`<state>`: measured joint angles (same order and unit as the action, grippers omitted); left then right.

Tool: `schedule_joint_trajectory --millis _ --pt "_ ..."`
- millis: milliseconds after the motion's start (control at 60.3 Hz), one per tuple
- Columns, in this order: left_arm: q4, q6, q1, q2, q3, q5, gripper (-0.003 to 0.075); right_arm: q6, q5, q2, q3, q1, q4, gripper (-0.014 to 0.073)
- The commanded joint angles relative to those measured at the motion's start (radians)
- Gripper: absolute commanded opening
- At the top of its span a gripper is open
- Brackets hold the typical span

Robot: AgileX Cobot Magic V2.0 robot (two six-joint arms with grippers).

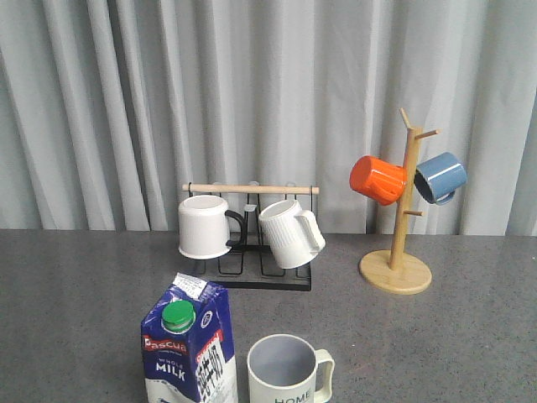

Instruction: Place milk next to cup

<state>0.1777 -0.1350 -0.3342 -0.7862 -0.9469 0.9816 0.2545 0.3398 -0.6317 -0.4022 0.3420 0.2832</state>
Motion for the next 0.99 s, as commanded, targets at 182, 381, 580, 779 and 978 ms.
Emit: schedule_joint_trajectory --millis 182,381,580,779,978 --pt "-0.114 -0.004 -0.005 0.008 0.059 -0.456 -0.0008 0.004 -0.059 0.003 -0.026 -0.002 0.001 -0.0005" --pt "-0.16 0.003 0.031 0.082 0.397 -1.024 -0.0008 0.004 -0.057 0.003 -0.026 -0.002 0.001 -0.0005" --pt "-0.123 0.014 0.086 0.227 0.786 -1.445 -0.0008 0.004 -0.056 0.003 -0.026 -0.002 0.001 -0.0005" --pt "0.084 0.022 0.152 0.403 0.999 -1.463 -0.0008 0.004 -0.056 0.003 -0.026 -0.002 0.001 -0.0005" --pt "0.143 -0.109 0.234 0.559 0.992 -1.267 -0.0008 0.004 -0.055 0.003 -0.026 -0.002 0.001 -0.0005"
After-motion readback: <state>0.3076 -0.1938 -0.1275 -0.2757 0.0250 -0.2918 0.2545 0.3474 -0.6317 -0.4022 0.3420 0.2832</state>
